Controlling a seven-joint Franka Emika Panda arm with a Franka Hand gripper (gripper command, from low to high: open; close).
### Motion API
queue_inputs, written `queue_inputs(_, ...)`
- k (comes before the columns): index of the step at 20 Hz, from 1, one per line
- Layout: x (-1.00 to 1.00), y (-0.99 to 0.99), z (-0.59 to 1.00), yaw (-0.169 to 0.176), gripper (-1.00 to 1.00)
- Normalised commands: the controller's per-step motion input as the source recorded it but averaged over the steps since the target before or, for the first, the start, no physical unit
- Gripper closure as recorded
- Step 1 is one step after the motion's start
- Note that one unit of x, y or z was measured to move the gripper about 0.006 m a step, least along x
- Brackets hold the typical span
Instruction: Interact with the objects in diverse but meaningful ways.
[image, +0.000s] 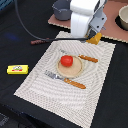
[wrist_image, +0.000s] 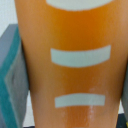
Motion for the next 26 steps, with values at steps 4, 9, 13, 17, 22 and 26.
queue_inputs(4,-0.04,-0.96,0.14,0.000,1.00)
queue_inputs(9,-0.05,-0.97,0.05,0.000,1.00)
queue_inputs(13,-0.07,-0.95,0.00,0.000,1.00)
queue_inputs(17,0.00,-0.97,-0.01,0.000,1.00)
queue_inputs(22,0.10,-0.76,-0.12,0.000,1.00)
queue_inputs(26,0.08,-0.63,-0.30,0.000,1.00)
